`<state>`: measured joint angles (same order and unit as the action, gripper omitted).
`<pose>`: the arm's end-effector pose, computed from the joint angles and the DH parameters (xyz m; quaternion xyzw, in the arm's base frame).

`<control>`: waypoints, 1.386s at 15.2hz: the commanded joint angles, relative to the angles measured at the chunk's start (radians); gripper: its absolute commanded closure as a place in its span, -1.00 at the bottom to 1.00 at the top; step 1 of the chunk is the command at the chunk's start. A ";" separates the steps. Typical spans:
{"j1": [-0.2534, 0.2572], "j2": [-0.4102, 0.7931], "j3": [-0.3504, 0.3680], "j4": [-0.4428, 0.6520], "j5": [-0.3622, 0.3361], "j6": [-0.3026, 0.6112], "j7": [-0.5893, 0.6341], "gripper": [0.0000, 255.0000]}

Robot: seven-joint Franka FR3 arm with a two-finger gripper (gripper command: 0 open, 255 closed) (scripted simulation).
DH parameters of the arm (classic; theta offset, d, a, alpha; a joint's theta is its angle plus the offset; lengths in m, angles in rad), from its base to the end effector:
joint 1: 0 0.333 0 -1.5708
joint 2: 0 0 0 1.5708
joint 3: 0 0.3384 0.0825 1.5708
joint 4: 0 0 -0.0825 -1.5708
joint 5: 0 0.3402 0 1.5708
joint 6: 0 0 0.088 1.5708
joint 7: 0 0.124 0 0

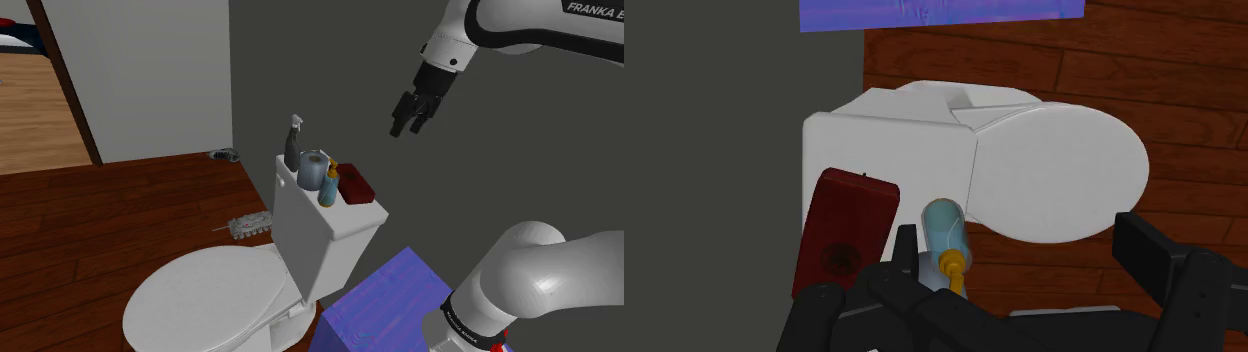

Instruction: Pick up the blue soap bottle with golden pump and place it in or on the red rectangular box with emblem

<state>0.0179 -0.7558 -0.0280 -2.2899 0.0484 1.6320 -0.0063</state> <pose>0.2646 -0.0004 0.6161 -0.9982 -0.0011 -0.0490 0.0336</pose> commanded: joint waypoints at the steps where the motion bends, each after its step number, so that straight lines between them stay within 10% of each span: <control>1: 0.000 0.000 0.000 0.000 0.000 0.000 0.000 -1.00; 14: 0.029 0.130 -0.082 -0.366 0.067 0.691 -0.131 -1.00; 21: 0.150 0.385 -0.190 -0.405 0.226 1.088 -0.302 -1.00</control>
<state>0.1411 -0.4177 -0.1961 -2.6960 0.2378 2.6544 -0.2714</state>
